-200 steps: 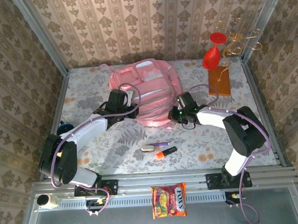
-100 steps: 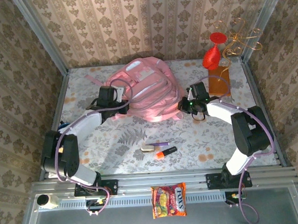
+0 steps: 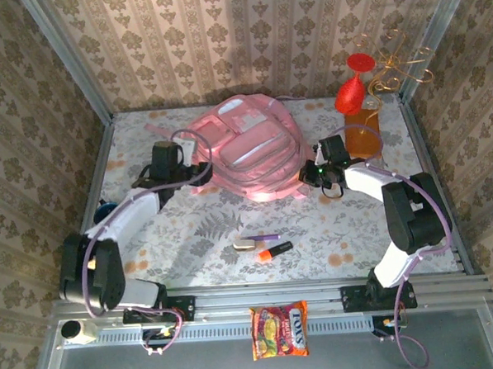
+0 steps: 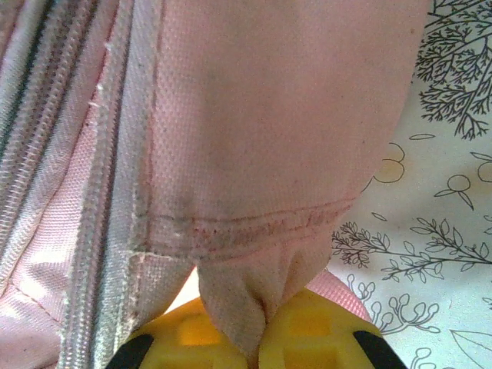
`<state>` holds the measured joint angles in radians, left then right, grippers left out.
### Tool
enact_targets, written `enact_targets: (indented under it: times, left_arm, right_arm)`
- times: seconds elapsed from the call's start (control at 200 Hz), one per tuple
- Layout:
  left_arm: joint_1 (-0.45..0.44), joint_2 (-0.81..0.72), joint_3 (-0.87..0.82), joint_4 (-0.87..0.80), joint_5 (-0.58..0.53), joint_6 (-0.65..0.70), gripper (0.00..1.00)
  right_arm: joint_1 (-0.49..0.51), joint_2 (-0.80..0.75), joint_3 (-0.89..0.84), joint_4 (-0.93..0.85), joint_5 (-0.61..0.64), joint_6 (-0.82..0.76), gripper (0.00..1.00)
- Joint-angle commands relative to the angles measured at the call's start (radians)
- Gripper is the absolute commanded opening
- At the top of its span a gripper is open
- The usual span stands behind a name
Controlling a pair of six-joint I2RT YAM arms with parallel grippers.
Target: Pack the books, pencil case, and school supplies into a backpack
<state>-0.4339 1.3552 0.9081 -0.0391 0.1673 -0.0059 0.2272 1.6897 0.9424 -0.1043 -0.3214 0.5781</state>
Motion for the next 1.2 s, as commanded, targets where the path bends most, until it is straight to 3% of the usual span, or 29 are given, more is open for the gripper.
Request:
enact_targets:
  times: [0.0, 0.255, 0.42, 0.55, 0.675, 0.815, 0.93, 1.035, 1.145, 1.195]
  left_arm:
    - [-0.108, 0.087, 0.111, -0.012, 0.011, 0.205, 0.81]
    - [-0.233, 0.422, 0.482, -0.263, -0.021, 0.398, 0.85]
    - [-0.247, 0.555, 0.622, -0.333, -0.063, 0.438, 0.85]
    - [-0.241, 0.599, 0.683, -0.351, -0.098, 0.45, 0.78]
    - [-0.214, 0.595, 0.712, -0.359, -0.089, 0.423, 0.62]
    - [-0.162, 0.581, 0.719, -0.35, 0.044, 0.346, 0.47]
    - [-0.131, 0.59, 0.735, -0.353, 0.114, 0.301, 0.41]
    - [-0.118, 0.611, 0.76, -0.379, 0.127, 0.286, 0.24]
    - [-0.101, 0.603, 0.762, -0.374, 0.169, 0.267, 0.0]
    - [-0.088, 0.588, 0.751, -0.359, 0.193, 0.249, 0.0]
  right_arm:
    - [0.011, 0.015, 0.001, 0.011, -0.006, -0.009, 0.0]
    - [0.024, 0.02, -0.003, 0.026, -0.017, 0.001, 0.01]
    - [0.028, 0.018, -0.005, 0.032, -0.025, 0.008, 0.02]
    - [0.031, 0.014, -0.009, 0.032, -0.025, 0.008, 0.02]
    - [0.031, 0.01, -0.019, 0.037, -0.023, 0.009, 0.03]
    - [0.031, 0.009, -0.024, 0.033, -0.018, 0.005, 0.02]
    - [0.033, 0.008, -0.023, 0.028, -0.016, 0.002, 0.03]
    - [0.033, 0.004, -0.022, 0.025, -0.016, 0.002, 0.03]
    - [0.048, -0.013, -0.021, -0.01, -0.001, -0.015, 0.14]
    - [0.065, -0.041, -0.017, -0.062, 0.06, -0.044, 0.25]
